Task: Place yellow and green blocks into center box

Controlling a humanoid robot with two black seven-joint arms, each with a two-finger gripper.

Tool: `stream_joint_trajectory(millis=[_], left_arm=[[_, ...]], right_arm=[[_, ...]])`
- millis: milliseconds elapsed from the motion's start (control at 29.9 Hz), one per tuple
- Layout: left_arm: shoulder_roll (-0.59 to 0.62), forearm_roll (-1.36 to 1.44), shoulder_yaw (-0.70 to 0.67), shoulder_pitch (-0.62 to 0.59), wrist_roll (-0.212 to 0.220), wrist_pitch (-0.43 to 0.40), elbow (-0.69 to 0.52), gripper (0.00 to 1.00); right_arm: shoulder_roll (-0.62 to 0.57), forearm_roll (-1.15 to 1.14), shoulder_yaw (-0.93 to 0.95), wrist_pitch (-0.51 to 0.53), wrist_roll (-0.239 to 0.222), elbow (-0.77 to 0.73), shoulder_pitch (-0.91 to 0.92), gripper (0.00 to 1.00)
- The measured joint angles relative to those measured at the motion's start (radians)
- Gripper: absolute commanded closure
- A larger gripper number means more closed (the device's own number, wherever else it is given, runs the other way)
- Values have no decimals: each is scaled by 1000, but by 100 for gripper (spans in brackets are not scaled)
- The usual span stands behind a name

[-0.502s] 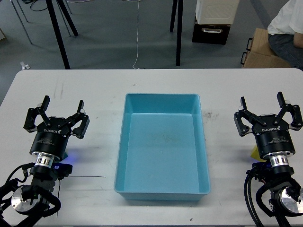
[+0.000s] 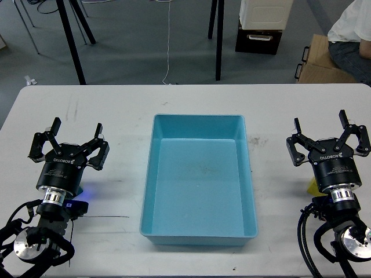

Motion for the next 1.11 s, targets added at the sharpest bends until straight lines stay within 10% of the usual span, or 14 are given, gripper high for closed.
stream_joint_trajectory(millis=[335, 569, 1105], left_arm=[[1, 0, 0, -1, 0, 0, 2, 0], [1, 0, 0, -2, 0, 0, 15, 0], [-4, 0, -2, -3, 0, 0, 24, 0]], right_arm=[[-227, -604, -100, -222, 15, -11, 299, 3], [-547, -969, -590, -288, 256, -217, 686, 4], [-913, -1663, -1399, -284, 277, -164, 1179, 12]])
